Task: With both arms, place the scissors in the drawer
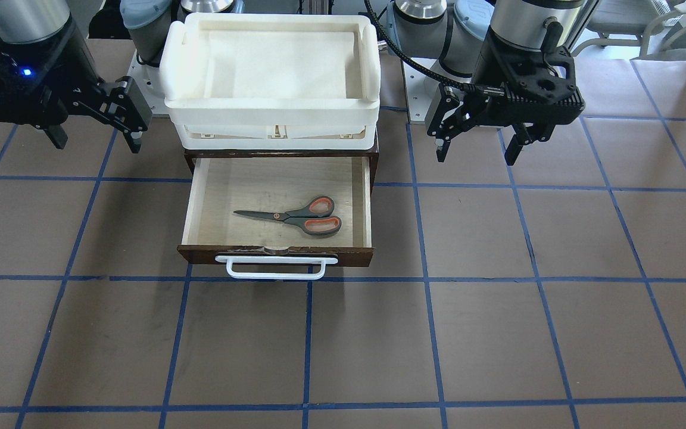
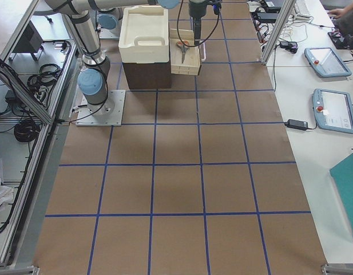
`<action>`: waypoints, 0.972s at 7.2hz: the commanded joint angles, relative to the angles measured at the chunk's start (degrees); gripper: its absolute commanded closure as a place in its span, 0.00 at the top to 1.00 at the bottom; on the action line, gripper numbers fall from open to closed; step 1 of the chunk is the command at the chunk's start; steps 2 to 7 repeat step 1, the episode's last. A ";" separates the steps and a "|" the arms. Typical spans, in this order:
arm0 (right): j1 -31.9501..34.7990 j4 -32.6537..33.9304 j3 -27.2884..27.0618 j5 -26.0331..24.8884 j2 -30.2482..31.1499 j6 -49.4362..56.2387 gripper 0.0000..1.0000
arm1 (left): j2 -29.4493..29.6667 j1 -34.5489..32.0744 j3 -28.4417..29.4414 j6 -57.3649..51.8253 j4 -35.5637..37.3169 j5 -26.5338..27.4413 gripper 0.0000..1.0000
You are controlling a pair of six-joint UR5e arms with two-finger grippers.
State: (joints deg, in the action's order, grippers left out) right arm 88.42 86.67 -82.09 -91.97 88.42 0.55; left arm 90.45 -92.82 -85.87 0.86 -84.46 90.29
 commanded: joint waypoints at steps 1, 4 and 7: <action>0.00 -0.01 0.00 0.12 0.00 -0.02 1.00 | 0.08 0.00 0.00 -0.07 0.00 -0.11 1.00; 0.00 -0.01 0.00 0.12 0.00 -0.02 1.00 | 0.08 0.00 0.00 -0.07 0.00 -0.11 1.00; 0.00 -0.01 0.00 0.12 0.00 -0.02 1.00 | 0.08 0.00 0.00 -0.07 0.00 -0.11 1.00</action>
